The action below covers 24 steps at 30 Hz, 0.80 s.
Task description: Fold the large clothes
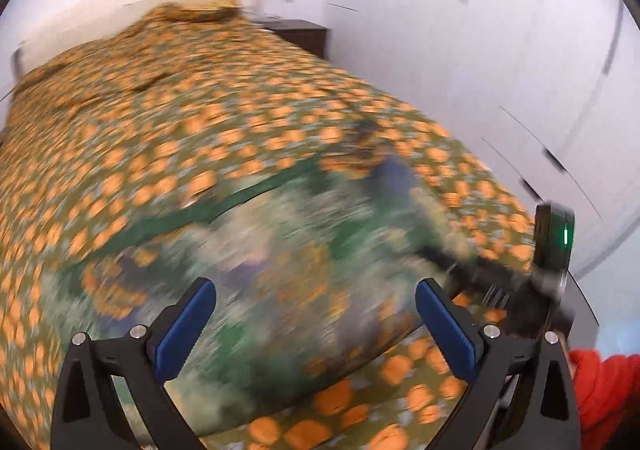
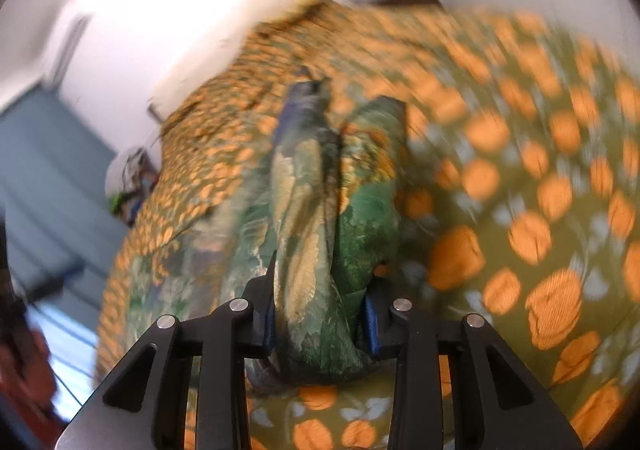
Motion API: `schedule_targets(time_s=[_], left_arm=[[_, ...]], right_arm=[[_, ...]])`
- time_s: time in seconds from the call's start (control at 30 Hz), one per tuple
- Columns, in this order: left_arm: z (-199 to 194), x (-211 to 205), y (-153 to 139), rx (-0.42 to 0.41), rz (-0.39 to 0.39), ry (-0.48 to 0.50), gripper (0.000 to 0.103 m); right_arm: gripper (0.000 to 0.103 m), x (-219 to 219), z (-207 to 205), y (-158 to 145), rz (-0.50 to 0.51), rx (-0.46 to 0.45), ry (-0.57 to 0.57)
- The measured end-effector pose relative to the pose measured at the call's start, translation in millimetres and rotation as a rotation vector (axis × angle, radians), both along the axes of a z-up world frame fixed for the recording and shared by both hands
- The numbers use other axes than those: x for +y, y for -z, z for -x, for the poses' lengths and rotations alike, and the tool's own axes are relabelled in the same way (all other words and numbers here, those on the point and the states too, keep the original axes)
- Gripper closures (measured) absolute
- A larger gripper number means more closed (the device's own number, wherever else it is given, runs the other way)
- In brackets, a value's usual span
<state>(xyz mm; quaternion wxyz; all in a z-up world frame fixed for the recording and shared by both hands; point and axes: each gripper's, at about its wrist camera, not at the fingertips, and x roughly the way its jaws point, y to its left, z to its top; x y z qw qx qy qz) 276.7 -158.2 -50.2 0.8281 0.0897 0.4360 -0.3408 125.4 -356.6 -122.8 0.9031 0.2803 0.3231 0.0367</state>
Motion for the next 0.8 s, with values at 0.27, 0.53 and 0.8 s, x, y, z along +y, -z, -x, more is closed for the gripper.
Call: schedule_targets(time_s=[0.27,0.53,0.8], left_arm=[[-23,-67,-13,0.098,-0.083,0.097,0.002],[-25,-58,16,0.062,-0.27,0.0,0.006],[-40,-15,18,0.103,-0.218,-0.068,0.075]], right_arm=[[0.07,108,28,-57,0.396,-0.165,-0.161],[0.07,184,45,-63,0.693,-0.304,-0.319],[0.049,187,50,-63,0.684,-0.314,-0.341]])
